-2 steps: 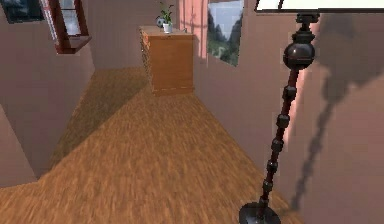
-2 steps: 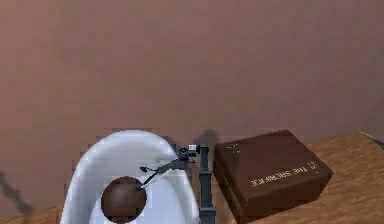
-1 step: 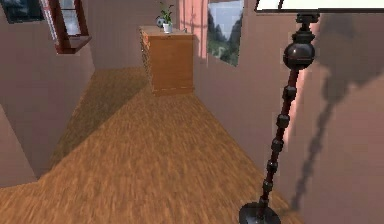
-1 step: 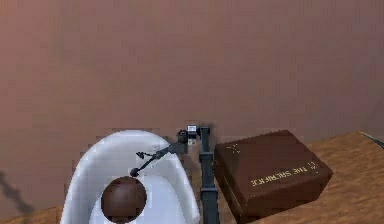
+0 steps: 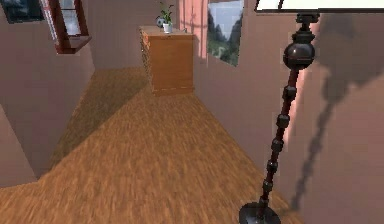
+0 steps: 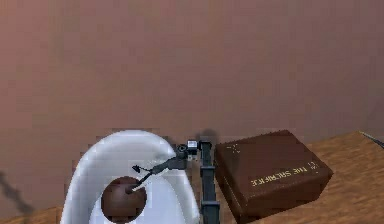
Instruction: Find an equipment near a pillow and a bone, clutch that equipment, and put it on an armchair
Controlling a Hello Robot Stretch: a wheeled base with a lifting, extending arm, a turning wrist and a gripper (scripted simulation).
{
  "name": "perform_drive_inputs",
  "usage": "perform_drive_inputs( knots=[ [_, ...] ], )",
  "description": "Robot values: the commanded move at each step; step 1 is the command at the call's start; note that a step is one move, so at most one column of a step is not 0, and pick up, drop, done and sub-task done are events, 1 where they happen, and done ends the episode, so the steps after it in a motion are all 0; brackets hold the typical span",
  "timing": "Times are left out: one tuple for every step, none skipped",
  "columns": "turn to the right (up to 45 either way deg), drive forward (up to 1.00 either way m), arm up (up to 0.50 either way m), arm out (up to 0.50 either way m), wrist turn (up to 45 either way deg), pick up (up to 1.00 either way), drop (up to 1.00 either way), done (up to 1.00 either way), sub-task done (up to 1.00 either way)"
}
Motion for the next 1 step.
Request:
perform_drive_inputs(
  knots=[
    [0.0,0.00,0.00,0.00,0.0,0.00,0.00,1.00,0.00]
  ],
)
